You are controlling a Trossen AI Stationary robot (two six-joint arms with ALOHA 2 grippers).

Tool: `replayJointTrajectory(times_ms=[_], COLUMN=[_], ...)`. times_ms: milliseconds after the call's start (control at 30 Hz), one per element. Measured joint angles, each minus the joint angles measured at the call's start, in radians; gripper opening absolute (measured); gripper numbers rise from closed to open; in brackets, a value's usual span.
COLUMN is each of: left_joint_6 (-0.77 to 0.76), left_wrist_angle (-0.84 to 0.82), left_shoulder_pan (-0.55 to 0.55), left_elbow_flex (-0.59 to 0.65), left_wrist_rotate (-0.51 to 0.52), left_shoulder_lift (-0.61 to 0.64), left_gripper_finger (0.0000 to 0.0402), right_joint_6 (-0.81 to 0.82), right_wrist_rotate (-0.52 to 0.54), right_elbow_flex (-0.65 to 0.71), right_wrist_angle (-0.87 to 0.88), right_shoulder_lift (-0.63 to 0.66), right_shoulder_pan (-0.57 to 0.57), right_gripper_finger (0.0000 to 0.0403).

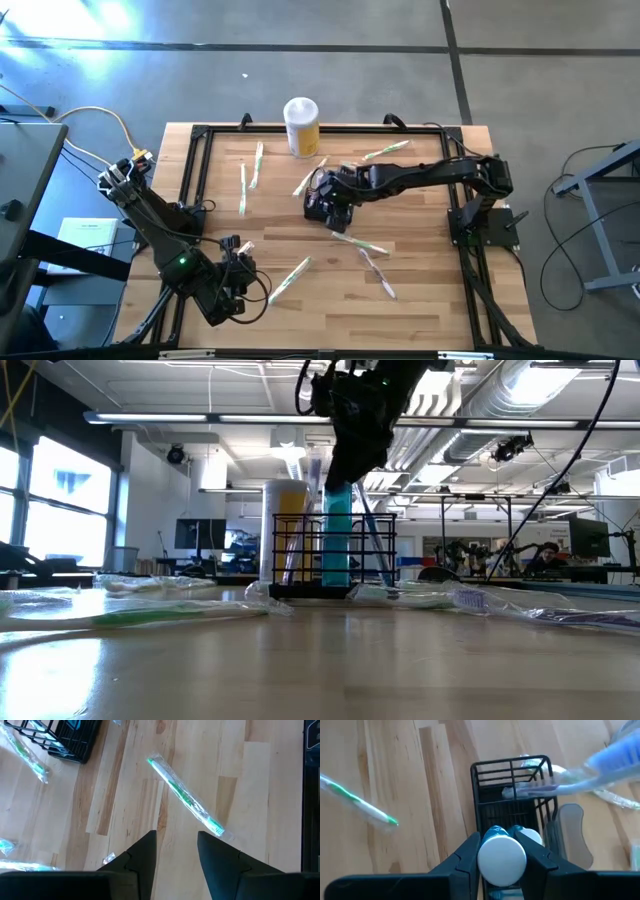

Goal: Pick & Place toothbrushing station
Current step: Put the blue mouthwash into the middle section wire organizer

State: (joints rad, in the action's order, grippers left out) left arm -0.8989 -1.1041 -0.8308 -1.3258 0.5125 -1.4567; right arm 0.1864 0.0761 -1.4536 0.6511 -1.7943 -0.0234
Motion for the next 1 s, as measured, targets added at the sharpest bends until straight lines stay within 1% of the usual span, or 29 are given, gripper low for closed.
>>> replayJointTrajectory(times_ms=[533,1000], left_joint_6=[0.000,-0.005], left_wrist_angle=[-0.002,-0.002], left_shoulder_pan=[0.000,0.000], left_elbow_flex=[0.000,0.000], left_wrist_rotate=[0.006,0.006], left_shoulder_lift=[0.000,0.000], left_gripper_finger=[0.0138,0.0138], right_joint_6=[0.000,0.000], right_wrist_rotate=[-0.050,-0.053], right_elbow_flex=[0.000,0.000], right_wrist_angle=[-0.004,-0.004], right_shoulder_lift=[-0.012,-0.012], right_shoulder_pan=[-0.025,-0.025], right_gripper_finger=[0.0086,0.0086])
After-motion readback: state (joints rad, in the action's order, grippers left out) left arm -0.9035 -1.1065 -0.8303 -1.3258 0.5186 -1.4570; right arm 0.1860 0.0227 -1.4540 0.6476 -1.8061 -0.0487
